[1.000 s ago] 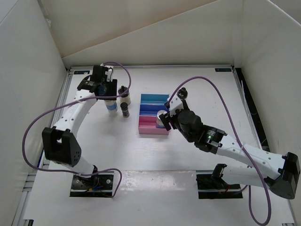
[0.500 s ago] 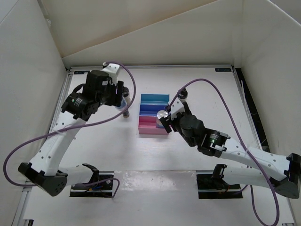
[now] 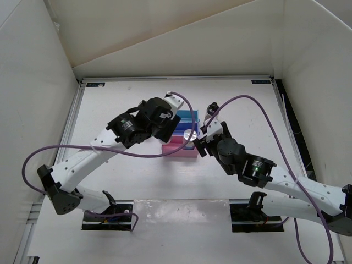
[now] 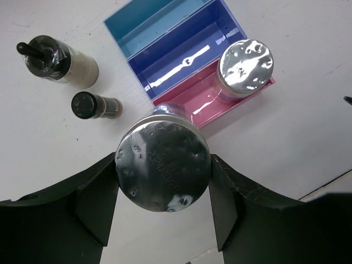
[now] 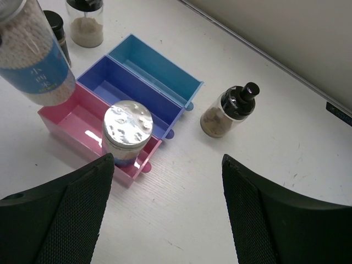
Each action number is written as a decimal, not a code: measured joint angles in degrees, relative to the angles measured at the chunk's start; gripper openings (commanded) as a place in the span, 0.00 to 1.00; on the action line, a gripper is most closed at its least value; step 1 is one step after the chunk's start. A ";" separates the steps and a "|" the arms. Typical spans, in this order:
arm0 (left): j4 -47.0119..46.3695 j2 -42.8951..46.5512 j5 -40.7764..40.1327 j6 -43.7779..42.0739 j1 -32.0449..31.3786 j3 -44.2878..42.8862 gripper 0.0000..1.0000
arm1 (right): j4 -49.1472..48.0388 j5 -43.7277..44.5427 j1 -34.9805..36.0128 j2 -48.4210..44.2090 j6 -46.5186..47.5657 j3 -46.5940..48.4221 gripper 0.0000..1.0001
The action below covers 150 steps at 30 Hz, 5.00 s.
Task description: Organize the condiment bottles
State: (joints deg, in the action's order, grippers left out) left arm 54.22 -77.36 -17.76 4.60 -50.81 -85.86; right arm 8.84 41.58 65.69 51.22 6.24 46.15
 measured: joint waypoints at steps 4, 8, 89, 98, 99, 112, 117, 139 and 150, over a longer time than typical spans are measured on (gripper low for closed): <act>-1.86 -2.34 -0.96 -0.15 -0.85 0.22 0.00 | 0.63 0.26 -0.35 -0.92 -0.02 -0.22 0.81; -4.15 -2.99 -1.38 -0.22 -0.92 1.49 0.00 | 1.05 0.17 -1.51 -1.68 -0.07 -0.24 0.81; -21.49 -9.11 7.54 6.47 3.76 10.97 0.88 | 2.23 -20.15 -31.93 5.03 -1.53 -0.83 0.85; -21.14 -7.48 6.14 3.96 3.76 6.49 0.90 | -2.25 -29.77 -39.98 15.78 -2.43 4.35 0.85; -20.87 -7.39 5.90 3.67 3.78 6.27 0.90 | -2.60 -30.45 -40.04 17.33 -2.43 5.03 0.85; -19.47 -6.19 5.66 1.60 9.79 4.59 0.91 | -5.57 -35.26 -41.92 35.15 -1.27 13.94 0.85; -19.56 -5.97 7.04 1.62 12.55 4.59 0.91 | -5.95 -35.85 -42.88 39.36 -0.79 18.38 0.84; -19.98 -6.91 10.40 1.66 15.12 4.59 0.91 | -7.45 -37.53 -45.97 45.81 -0.94 22.53 0.59; -20.00 -6.97 10.67 1.66 15.61 4.59 0.91 | -7.74 -38.80 -46.29 48.35 -1.79 24.22 0.49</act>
State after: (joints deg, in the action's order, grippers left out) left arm 34.22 -84.33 -7.09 6.26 -35.20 -81.28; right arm 1.10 2.79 19.40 99.57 4.45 70.37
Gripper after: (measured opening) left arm 0.907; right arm 0.498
